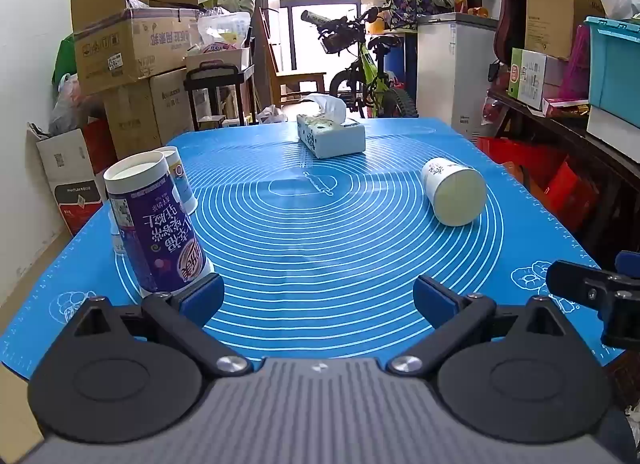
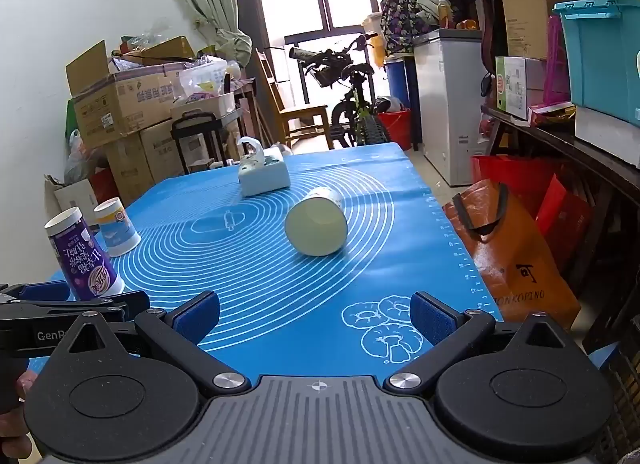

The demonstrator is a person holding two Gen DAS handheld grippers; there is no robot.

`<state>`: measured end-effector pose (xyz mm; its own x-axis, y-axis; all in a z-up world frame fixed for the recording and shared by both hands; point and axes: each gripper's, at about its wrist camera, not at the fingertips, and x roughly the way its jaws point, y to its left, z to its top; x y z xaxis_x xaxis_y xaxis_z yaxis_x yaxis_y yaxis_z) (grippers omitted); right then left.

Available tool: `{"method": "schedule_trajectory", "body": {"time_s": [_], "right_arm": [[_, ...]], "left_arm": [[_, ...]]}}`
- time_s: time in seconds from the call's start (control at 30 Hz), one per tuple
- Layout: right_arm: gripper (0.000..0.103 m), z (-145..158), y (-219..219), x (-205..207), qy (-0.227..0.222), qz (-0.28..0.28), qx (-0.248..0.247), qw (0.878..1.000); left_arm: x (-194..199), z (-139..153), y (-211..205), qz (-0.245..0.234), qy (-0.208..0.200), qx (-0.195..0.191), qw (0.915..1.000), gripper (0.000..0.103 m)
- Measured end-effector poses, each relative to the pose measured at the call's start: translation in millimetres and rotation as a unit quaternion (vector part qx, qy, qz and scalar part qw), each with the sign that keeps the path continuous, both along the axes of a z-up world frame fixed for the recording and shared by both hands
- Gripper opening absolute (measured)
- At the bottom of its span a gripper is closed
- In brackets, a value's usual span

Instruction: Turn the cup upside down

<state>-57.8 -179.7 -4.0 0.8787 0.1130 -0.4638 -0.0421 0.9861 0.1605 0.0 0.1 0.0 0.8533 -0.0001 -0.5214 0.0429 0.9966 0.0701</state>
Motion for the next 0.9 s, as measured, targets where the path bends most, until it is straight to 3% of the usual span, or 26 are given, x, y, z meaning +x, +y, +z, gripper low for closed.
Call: {"method": "schedule_trajectory", "body": {"time_s": [0.9], "right_arm": [[0.1, -0.5, -0.9, 0.8, 0.002, 0.0, 0.0, 1.0]], "left_arm": [[-2.2, -0.1, -3.0, -0.005, -0.002, 0.004, 1.0, 0.1]]}}
